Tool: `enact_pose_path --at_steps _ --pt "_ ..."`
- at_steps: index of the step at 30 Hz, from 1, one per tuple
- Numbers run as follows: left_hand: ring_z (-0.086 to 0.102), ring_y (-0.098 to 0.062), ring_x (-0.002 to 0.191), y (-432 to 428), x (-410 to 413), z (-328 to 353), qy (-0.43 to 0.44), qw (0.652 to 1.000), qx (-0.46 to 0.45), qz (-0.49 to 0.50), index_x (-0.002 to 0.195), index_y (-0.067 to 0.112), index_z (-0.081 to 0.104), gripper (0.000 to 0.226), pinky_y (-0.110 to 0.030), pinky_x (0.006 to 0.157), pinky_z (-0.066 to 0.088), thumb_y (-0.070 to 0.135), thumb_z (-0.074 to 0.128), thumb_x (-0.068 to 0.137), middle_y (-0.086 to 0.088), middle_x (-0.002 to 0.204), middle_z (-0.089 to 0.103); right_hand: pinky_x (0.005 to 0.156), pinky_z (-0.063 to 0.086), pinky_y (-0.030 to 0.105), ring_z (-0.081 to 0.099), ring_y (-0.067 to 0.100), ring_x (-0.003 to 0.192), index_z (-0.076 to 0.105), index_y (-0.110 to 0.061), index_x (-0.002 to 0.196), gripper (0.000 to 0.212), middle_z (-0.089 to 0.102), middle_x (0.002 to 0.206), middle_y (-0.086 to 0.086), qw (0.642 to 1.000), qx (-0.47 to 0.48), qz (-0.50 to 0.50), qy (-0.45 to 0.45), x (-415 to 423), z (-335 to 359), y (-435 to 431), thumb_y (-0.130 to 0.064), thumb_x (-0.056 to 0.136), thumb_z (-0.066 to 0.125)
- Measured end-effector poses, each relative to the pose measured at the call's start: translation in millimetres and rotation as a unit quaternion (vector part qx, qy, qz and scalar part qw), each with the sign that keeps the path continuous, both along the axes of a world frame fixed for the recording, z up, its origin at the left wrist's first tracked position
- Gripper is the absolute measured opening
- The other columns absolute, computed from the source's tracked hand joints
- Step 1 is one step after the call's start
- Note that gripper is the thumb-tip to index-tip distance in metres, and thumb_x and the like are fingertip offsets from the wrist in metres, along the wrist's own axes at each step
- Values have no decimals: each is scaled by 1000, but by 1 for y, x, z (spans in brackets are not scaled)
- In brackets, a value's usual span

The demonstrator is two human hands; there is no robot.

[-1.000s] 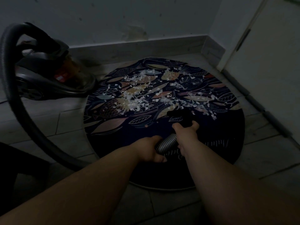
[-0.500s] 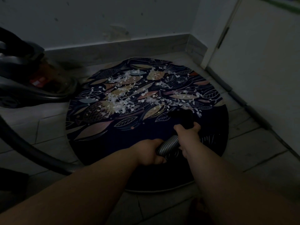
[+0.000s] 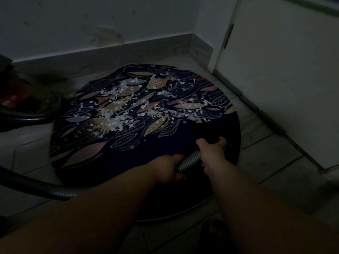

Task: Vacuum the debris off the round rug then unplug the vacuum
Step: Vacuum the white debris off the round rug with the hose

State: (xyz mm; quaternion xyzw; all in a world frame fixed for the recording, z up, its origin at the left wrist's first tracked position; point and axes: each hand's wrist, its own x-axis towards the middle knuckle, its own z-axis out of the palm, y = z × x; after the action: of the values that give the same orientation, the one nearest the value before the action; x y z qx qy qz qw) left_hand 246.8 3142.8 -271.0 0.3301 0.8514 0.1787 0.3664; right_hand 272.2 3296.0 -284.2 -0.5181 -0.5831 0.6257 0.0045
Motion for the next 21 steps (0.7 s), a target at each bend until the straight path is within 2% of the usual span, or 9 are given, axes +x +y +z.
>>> enact_pose_path --at_steps 3,6,11,16,21 --pt "54 -22 114 12 -1 -3 9 1000 -2 -14 138 23 38 59 -29 95 44 36 63 86 -6 129 55 81 55 49 55 32 90 10 -37 150 84 46 126 13 1000 3 -19 7 4 0 9 -25 87 64" --pt "54 -22 114 24 0 -4 11 1000 1 -23 139 23 37 58 -26 93 42 34 62 87 -7 129 55 84 55 53 56 36 99 11 -39 149 85 45 136 15 999 7 -39 8 8 2 16 -25 85 65" --pt "53 -22 116 46 1 -6 19 999 -1 -49 141 22 36 59 -26 93 41 34 61 89 -7 131 54 85 54 58 57 40 100 11 -45 148 84 44 136 15 998 17 -59 11 15 5 30 -25 86 64" --pt "53 -23 118 60 1 -10 16 998 0 -54 140 23 36 59 -27 97 39 33 62 88 -6 133 53 85 54 59 56 39 99 12 -43 148 84 44 137 16 997 24 -68 19 19 3 44 -24 85 64" --pt "53 -22 117 67 -2 -7 15 999 -2 -50 140 22 36 57 -25 93 39 32 60 90 -6 132 53 85 54 56 56 36 94 12 -40 149 83 45 137 16 997 25 -75 25 16 0 52 -22 87 63"
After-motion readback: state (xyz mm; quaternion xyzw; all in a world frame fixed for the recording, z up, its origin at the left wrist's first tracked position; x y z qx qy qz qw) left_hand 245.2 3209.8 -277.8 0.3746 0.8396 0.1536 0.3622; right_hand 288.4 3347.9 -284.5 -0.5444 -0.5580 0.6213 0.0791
